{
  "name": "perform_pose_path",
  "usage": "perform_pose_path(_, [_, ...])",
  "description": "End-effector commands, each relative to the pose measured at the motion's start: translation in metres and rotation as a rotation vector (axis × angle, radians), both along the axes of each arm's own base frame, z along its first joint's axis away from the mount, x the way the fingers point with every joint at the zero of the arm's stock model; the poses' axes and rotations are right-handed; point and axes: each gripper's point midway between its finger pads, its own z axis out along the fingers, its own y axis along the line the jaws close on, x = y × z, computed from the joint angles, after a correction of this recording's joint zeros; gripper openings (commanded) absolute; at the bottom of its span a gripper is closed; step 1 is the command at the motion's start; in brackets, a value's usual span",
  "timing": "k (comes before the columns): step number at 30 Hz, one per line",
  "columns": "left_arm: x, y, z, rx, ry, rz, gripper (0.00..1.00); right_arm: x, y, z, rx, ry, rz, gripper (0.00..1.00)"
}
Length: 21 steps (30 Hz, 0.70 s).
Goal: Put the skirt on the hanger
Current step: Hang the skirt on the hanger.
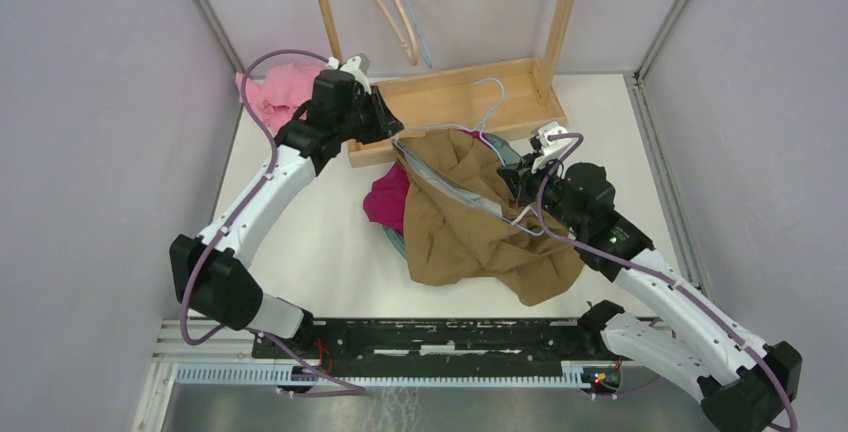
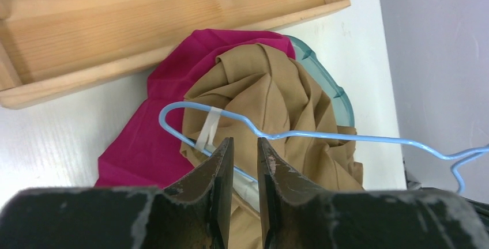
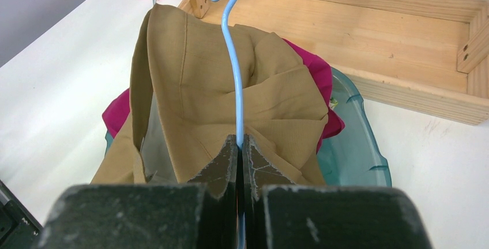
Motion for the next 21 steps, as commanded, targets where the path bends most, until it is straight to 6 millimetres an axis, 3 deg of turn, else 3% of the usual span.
perform_pose_path(1, [0.001,0.010,0.025,0.050,-0.105,0.002,0.29,0.001,0.001,0.030,0.042,-0.074,0.000,0.01])
perform_pose_path(21, [0.015,0.017,-0.005,0.105,-0.082,0.056,0.28,0.003,0.002,0.027,0.041,-0.068,0.002,0.01])
